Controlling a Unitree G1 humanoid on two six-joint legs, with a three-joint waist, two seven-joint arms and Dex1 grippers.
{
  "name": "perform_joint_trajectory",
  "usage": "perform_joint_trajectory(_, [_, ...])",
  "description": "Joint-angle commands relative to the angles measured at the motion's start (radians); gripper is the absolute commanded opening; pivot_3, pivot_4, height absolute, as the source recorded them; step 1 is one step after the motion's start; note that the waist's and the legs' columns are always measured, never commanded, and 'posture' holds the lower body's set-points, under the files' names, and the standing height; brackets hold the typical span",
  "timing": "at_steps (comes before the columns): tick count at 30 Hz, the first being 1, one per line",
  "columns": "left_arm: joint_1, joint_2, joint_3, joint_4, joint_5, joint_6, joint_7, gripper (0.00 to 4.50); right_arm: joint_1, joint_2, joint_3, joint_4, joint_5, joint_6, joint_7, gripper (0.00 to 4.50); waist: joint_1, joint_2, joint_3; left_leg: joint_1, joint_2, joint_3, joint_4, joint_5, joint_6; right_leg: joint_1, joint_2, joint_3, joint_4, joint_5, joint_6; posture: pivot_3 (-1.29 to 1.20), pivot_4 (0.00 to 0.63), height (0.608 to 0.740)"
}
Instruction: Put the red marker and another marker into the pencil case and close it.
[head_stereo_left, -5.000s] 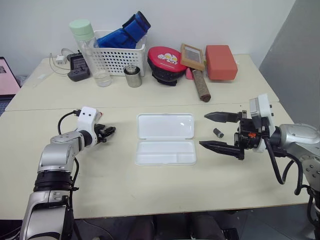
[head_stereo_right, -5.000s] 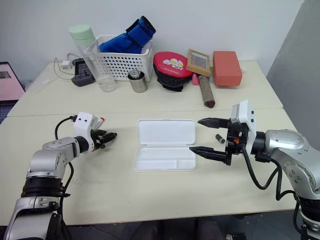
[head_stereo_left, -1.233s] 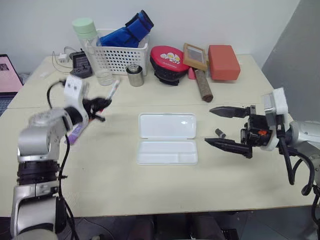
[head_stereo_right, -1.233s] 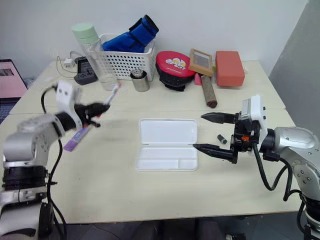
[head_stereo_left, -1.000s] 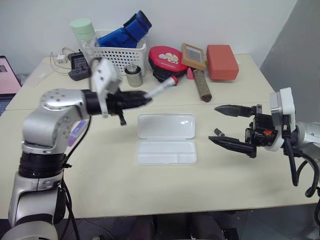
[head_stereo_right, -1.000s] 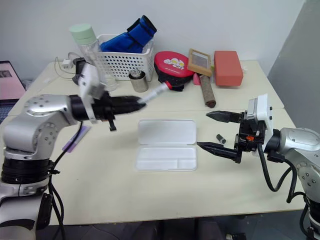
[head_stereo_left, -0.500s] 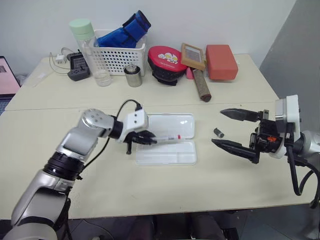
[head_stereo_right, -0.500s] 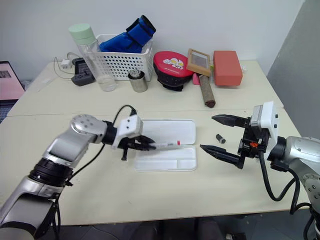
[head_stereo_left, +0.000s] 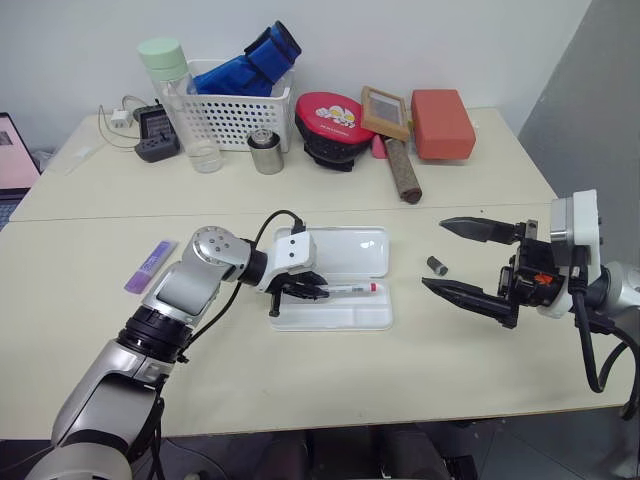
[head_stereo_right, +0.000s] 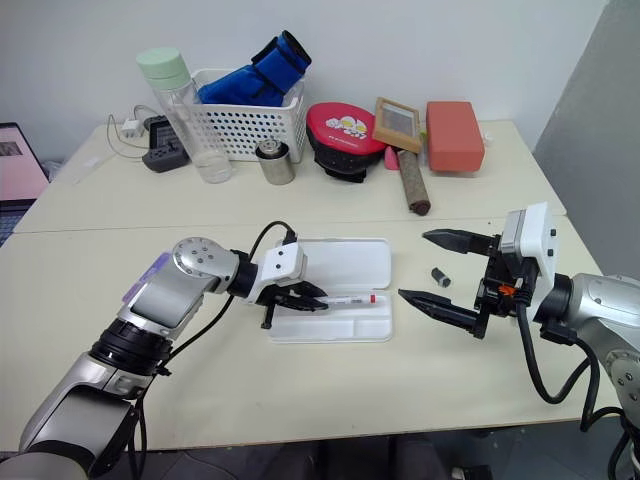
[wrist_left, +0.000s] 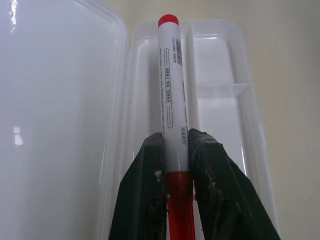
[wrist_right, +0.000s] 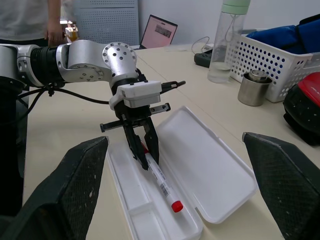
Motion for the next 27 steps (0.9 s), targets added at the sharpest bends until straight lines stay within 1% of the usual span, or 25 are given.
perform_joint_trajectory(1, [-0.024, -0.011, 0.01, 0.0, 0.012, 0.0, 0.006, 0.41, 0.002, -0.01, -0.017, -0.028, 0.015, -0.01, -0.005, 4.5, 0.0, 0.0, 0.0, 0.0, 0.0, 0.0, 0.0, 0.0, 0.0, 0.0, 0.0, 0.0, 0.0, 0.0, 0.0, 0.0, 0.15, 0.74])
perform_joint_trajectory(5, [-0.033, -0.022, 0.017, -0.009, 0.005, 0.015, 0.002, 0.41, 0.006, -0.011, -0.018, -0.028, 0.017, -0.009, -0.005, 4.5, 0.0, 0.0, 0.0, 0.0, 0.0, 0.0, 0.0, 0.0, 0.0, 0.0, 0.0, 0.0, 0.0, 0.0, 0.0, 0.0, 0.15, 0.74])
perform_joint_trajectory(6, [-0.034, -0.024, 0.018, -0.01, 0.006, 0.016, 0.002, 1.11, 0.006, -0.012, -0.019, -0.028, 0.017, -0.009, -0.006, 4.5, 0.0, 0.0, 0.0, 0.0, 0.0, 0.0, 0.0, 0.0, 0.0, 0.0, 0.0, 0.0, 0.0, 0.0, 0.0, 0.0, 0.15, 0.74])
perform_joint_trajectory(10, [-0.036, -0.032, 0.024, -0.024, -0.007, 0.027, -0.004, 1.98, 0.005, -0.013, -0.02, -0.028, 0.02, -0.009, -0.01, 4.5, 0.0, 0.0, 0.0, 0.0, 0.0, 0.0, 0.0, 0.0, 0.0, 0.0, 0.0, 0.0, 0.0, 0.0, 0.0, 0.0, 0.15, 0.74])
perform_joint_trajectory(12, [-0.034, -0.032, 0.025, -0.036, -0.012, 0.033, -0.007, 2.3, 0.005, -0.013, -0.021, -0.028, 0.021, -0.009, -0.011, 4.5, 0.0, 0.0, 0.0, 0.0, 0.0, 0.0, 0.0, 0.0, 0.0, 0.0, 0.0, 0.0, 0.0, 0.0, 0.0, 0.0, 0.15, 0.74])
perform_joint_trajectory(14, [-0.034, -0.034, 0.028, -0.044, -0.014, 0.04, -0.005, 2.77, 0.005, -0.013, -0.02, -0.027, 0.021, -0.008, -0.012, 4.5, 0.0, 0.0, 0.0, 0.0, 0.0, 0.0, 0.0, 0.0, 0.0, 0.0, 0.0, 0.0, 0.0, 0.0, 0.0, 0.0, 0.15, 0.74])
perform_joint_trajectory(17, [-0.033, -0.04, 0.039, -0.064, -0.032, 0.062, -0.003, 3.31, 0.004, -0.013, -0.02, -0.026, 0.023, -0.008, -0.013, 4.5, 0.0, 0.0, 0.0, 0.0, 0.0, 0.0, 0.0, 0.0, 0.0, 0.0, 0.0, 0.0, 0.0, 0.0, 0.0, 0.0, 0.15, 0.74])
perform_joint_trajectory(19, [-0.029, -0.044, 0.057, -0.112, -0.068, 0.104, -0.005, 3.7, 0.003, -0.014, -0.02, -0.026, 0.025, -0.007, -0.012, 4.5, 0.0, 0.0, 0.0, 0.0, 0.0, 0.0, 0.0, 0.0, 0.0, 0.0, 0.0, 0.0, 0.0, 0.0, 0.0, 0.0, 0.15, 0.74])
perform_joint_trajectory(21, [-0.024, -0.063, 0.11, -0.194, -0.164, 0.201, 0.003, 4.05, -0.003, -0.013, -0.019, -0.024, 0.03, -0.006, -0.012, 4.5, 0.0, 0.0, 0.0, 0.0, 0.0, 0.0, 0.0, 0.0, 0.0, 0.0, 0.0, 0.0, 0.0, 0.0, 0.0, 0.0, 0.15, 0.74])
perform_joint_trajectory(22, [-0.024, -0.074, 0.143, -0.228, -0.205, 0.237, 0.021, 4.19, -0.008, -0.013, -0.017, -0.023, 0.032, -0.006, -0.013, 4.5, 0.0, 0.0, 0.0, 0.0, 0.0, 0.0, 0.001, 0.0, 0.0, 0.0, 0.0, 0.0, 0.0, 0.0, 0.0, 0.0, 0.15, 0.74])
perform_joint_trajectory(23, [-0.029, -0.09, 0.188, -0.256, -0.242, 0.274, 0.058, 4.43, -0.012, -0.011, -0.015, -0.023, 0.034, -0.007, -0.013, 4.5, 0.001, 0.0, 0.0, -0.001, 0.0, 0.0, 0.001, 0.0, 0.0, 0.0, 0.0, 0.0, 0.0, 0.0, 0.0, 0.0, 0.15, 0.74])
perform_joint_trajectory(25, [-0.037, -0.108, 0.266, -0.291, -0.292, 0.335, 0.129, 4.47, -0.018, -0.008, -0.016, -0.022, 0.042, -0.008, -0.012, 4.5, 0.0, 0.0, 0.0, 0.0, 0.0, 0.0, 0.001, 0.0, 0.0, 0.0, 0.0, 0.0, 0.0, 0.0, 0.0, 0.0, 0.15, 0.74])
perform_joint_trajectory(26, [-0.045, -0.108, 0.328, -0.293, -0.303, 0.365, 0.19, 4.47, -0.023, -0.006, -0.014, -0.021, 0.047, -0.009, -0.011, 4.5, -0.001, 0.0, 0.0, 0.0, 0.0, 0.0, 0.001, 0.0, 0.0, 0.0, 0.0, 0.0, 0.0, 0.0, 0.0, 0.0, 0.15, 0.74])
perform_joint_trajectory(27, [-0.049, -0.088, 0.405, -0.28, -0.299, 0.384, 0.257, 4.47, -0.034, -0.003, -0.007, -0.016, 0.049, -0.01, -0.009, 4.5, -0.003, 0.0, 0.0, 0.0, 0.0, -0.001, 0.002, 0.0, 0.0, 0.0, 0.0, 0.0, 0.001, 0.0, 0.0, 0.0, 0.15, 0.74])
